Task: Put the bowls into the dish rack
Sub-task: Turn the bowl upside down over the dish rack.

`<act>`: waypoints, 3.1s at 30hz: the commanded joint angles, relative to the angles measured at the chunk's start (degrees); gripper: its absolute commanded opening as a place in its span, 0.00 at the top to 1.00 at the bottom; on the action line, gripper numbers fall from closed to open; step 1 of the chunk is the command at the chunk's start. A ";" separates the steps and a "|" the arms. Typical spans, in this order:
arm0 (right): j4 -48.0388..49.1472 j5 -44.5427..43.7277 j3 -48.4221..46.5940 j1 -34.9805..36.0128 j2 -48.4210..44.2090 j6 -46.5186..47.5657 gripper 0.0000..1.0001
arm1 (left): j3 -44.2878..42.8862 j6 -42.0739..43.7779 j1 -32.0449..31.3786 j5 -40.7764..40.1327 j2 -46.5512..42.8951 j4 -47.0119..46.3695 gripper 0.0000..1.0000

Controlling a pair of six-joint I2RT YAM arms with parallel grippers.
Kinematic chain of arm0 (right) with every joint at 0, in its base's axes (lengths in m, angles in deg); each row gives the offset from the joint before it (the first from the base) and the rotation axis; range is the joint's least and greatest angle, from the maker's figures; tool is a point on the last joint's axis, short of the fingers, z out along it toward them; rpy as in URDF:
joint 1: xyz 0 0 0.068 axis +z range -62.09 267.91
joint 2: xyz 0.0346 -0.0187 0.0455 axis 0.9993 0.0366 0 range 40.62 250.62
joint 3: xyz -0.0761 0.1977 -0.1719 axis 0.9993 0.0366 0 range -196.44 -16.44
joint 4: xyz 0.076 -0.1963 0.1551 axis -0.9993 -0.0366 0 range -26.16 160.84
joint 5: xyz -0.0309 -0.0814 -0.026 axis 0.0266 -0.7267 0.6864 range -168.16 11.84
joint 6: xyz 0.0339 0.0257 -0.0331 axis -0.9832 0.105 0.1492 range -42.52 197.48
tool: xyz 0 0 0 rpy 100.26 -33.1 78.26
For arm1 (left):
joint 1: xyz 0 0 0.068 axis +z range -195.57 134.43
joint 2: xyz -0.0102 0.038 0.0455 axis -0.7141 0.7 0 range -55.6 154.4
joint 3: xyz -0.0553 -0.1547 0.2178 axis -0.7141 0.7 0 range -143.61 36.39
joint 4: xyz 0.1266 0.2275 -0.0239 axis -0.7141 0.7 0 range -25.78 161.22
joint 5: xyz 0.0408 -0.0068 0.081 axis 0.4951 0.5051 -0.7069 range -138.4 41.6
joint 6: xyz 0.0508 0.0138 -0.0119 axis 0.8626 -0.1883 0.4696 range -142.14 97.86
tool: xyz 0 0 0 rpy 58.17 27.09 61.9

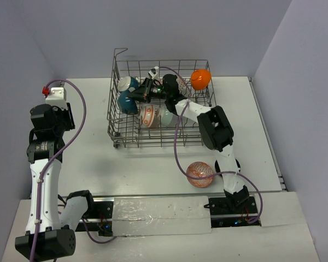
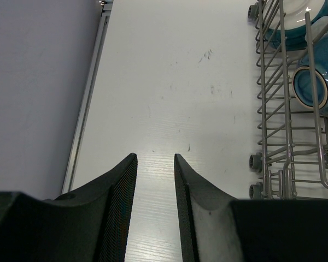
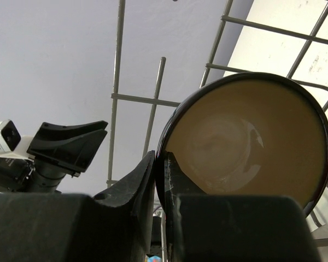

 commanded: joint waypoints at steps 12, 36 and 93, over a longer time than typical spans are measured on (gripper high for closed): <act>0.81 -2.15 3.63 -2.97 -2.60 4.81 0.97 | 0.94 -2.01 0.63 2.45 -0.16 -2.43 0.61; -4.90 -1.89 6.96 -4.64 -3.83 9.99 1.00 | 2.26 -2.45 1.69 4.03 -1.22 -2.78 0.61; 30.43 -1.63 2.83 1.51 3.73 -21.12 1.00 | 4.10 -3.50 4.85 7.37 -2.89 -2.52 0.61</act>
